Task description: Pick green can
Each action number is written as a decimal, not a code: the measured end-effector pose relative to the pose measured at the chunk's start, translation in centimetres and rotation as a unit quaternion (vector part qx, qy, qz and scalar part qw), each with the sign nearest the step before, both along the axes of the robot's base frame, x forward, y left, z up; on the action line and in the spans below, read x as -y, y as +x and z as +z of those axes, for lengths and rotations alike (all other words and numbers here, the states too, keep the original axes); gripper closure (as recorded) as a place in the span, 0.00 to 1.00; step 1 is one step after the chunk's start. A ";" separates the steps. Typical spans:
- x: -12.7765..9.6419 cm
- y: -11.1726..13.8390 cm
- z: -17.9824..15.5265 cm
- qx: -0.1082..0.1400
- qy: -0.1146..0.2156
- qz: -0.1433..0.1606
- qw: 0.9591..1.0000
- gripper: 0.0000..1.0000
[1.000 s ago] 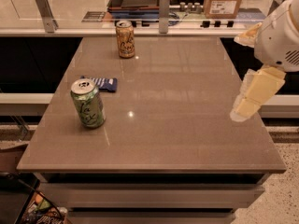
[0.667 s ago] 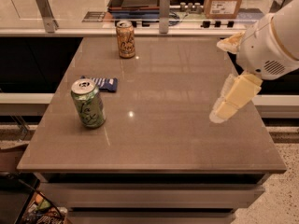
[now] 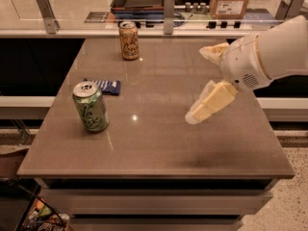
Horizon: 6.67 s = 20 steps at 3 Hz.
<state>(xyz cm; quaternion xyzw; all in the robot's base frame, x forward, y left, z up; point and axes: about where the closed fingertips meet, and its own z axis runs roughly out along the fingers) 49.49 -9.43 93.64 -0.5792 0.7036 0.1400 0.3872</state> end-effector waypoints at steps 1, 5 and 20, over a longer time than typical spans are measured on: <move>-3.0 1.2 -1.0 0.009 0.090 0.030 0.995 0.00; -9.1 1.6 -1.5 0.027 0.200 0.109 0.973 0.00; -25.1 -1.4 -6.0 -0.012 0.320 0.182 0.930 1.00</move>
Offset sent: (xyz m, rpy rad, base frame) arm 0.0251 0.0782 -0.0160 0.4626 -0.0669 0.1957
